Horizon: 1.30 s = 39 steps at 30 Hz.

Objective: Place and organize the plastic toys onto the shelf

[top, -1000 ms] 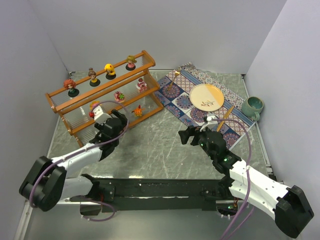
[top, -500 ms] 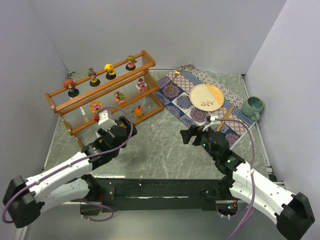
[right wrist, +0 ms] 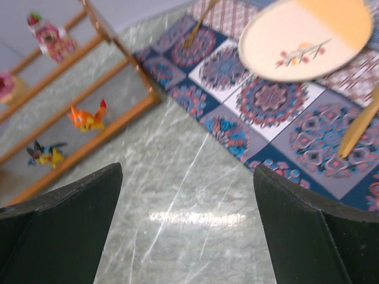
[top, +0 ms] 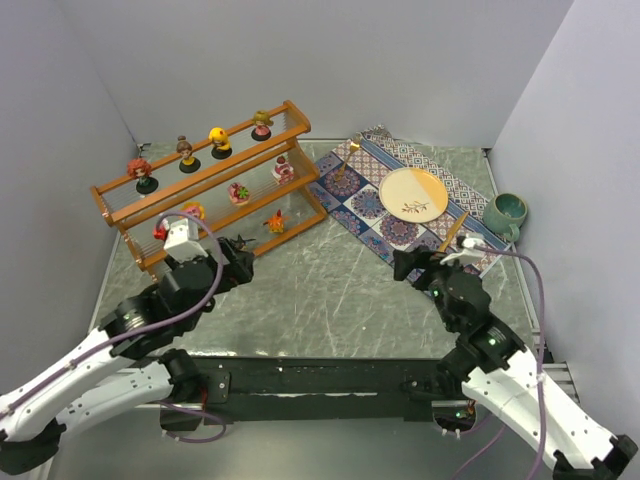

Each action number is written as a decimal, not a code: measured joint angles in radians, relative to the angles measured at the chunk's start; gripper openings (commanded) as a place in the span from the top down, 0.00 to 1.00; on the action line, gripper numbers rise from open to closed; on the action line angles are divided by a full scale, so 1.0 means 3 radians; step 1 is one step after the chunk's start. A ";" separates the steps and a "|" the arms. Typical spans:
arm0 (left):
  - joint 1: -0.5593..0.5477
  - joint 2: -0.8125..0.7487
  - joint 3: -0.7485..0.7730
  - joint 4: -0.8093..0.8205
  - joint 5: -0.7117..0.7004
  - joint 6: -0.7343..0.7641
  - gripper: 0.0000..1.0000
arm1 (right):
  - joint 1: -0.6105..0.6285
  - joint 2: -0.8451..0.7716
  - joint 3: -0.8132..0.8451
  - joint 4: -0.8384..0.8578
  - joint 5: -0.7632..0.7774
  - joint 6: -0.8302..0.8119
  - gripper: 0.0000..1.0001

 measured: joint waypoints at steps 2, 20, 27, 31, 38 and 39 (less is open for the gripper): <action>0.0000 -0.0125 0.0024 -0.0043 0.0043 0.0125 0.03 | 0.0000 -0.0109 0.0074 -0.0125 0.0094 -0.0004 0.02; -0.0005 -0.0880 0.0043 -0.0225 0.0392 0.0417 0.03 | 0.0000 -0.0692 0.0328 -0.1010 0.0599 0.0051 0.00; -0.0006 -0.1008 -0.0050 -0.0230 0.0453 0.0381 0.03 | 0.0001 -0.0876 0.0334 -0.1164 0.0668 0.0109 0.00; -0.0006 -0.1033 -0.0106 -0.0231 0.0456 0.0364 0.03 | 0.0001 -0.0916 0.0340 -0.1225 0.0669 0.0144 0.00; -0.0006 -0.1175 -0.0191 -0.0231 0.0440 0.0337 0.03 | 0.0000 -0.0942 0.0384 -0.1298 0.0666 0.0187 0.00; -0.0006 -0.1186 -0.0195 -0.0233 0.0429 0.0327 0.03 | 0.0001 -0.0944 0.0384 -0.1306 0.0666 0.0189 0.00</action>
